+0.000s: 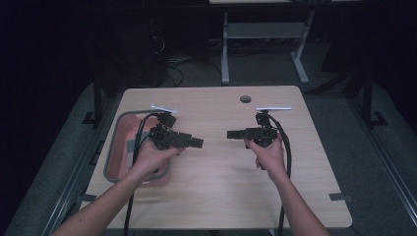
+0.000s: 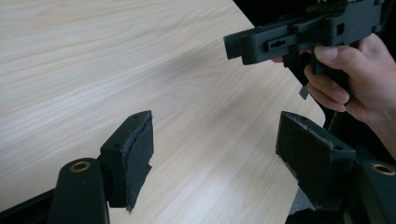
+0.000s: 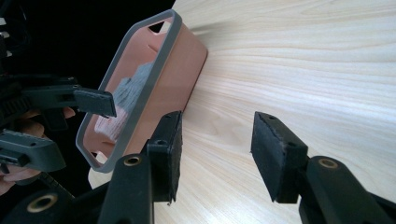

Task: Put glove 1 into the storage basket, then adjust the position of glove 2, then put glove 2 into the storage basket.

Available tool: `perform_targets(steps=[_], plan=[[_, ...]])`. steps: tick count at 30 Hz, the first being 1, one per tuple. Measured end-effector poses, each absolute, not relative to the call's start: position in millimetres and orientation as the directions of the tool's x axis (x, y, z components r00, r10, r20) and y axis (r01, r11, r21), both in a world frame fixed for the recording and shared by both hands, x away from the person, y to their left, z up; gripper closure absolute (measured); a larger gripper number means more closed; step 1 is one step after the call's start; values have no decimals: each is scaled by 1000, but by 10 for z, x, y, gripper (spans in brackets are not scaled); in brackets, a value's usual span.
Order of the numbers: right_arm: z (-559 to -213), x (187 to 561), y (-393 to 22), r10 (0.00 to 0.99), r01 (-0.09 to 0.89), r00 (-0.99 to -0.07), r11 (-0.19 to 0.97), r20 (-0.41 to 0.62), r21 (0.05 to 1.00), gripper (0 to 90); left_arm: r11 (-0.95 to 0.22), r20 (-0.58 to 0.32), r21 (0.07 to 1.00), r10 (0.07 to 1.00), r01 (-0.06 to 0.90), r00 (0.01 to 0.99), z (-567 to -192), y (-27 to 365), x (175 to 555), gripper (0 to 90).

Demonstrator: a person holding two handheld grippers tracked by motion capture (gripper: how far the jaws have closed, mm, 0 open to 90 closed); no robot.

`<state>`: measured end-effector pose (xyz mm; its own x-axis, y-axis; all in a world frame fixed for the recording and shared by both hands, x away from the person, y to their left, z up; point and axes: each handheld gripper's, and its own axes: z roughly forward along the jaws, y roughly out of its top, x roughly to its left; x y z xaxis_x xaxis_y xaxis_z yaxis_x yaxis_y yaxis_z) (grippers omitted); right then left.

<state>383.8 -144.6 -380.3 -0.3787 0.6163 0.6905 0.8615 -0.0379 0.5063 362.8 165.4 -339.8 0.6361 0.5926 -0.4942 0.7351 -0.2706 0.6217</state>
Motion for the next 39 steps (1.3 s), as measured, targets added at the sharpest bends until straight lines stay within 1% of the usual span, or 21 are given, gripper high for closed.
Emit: perform_targets(steps=[13,21,36,39], plan=[[-3862,3775,-1654,633,864,-352,-63,689,499,523,-301,-487,620,576,725,656,-3430,1520,3631,271],[-3906,3711,-1796,640,863,-333,-87,692,497,517,-301,-490,622,571,723,659,-3435,1443,3605,271],[-4066,3616,-2088,645,868,-289,-135,707,478,506,-340,-492,608,548,718,676,-3574,1195,3565,270],[-4102,3594,-2148,648,871,-274,-145,711,469,504,-334,-502,607,543,721,674,-3611,1145,3554,270]])
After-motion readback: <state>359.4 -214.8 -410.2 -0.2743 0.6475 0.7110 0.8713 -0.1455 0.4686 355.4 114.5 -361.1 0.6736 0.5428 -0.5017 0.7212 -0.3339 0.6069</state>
